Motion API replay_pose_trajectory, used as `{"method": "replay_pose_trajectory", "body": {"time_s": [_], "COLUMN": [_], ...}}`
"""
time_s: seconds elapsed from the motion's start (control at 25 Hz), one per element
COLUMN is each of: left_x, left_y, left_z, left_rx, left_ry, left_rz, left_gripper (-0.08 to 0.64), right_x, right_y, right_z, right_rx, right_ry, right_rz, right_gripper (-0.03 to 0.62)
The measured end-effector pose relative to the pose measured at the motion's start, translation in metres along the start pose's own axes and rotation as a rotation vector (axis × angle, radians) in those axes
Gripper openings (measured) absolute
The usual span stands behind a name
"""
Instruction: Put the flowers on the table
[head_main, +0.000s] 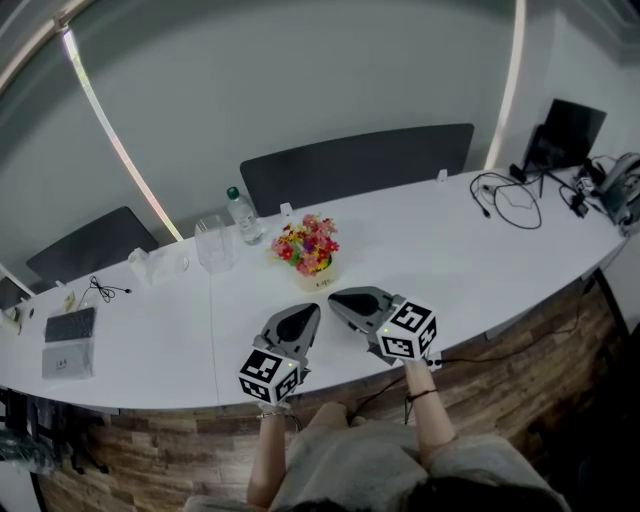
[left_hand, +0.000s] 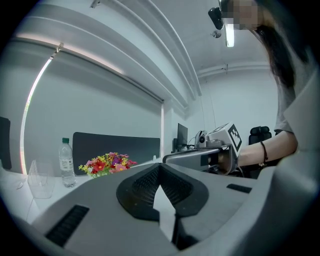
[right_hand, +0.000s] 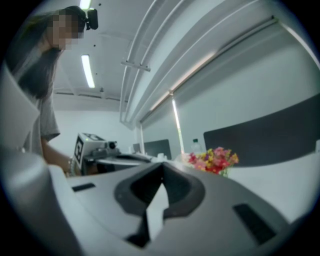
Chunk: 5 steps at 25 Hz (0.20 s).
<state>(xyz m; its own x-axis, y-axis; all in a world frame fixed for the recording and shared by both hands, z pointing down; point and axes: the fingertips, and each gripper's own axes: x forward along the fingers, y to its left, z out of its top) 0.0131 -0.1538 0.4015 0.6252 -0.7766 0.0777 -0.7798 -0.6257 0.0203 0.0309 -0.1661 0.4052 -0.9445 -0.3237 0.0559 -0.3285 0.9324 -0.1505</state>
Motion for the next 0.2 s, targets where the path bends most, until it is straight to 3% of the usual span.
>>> {"method": "replay_pose_trajectory", "body": {"time_s": [0.2], "left_x": [-0.0051], "left_y": [-0.0010], "left_z": [-0.0023], "left_rx": [-0.001], "left_ry": [-0.001], "left_rz": [-0.002], "left_gripper": [0.017], "right_x": [0.0006], "right_y": [0.0011], "right_z": [-0.0036], "right_rx": [0.006], "right_ry": [0.002], "right_rz": [-0.002], "right_gripper": [0.025]}}
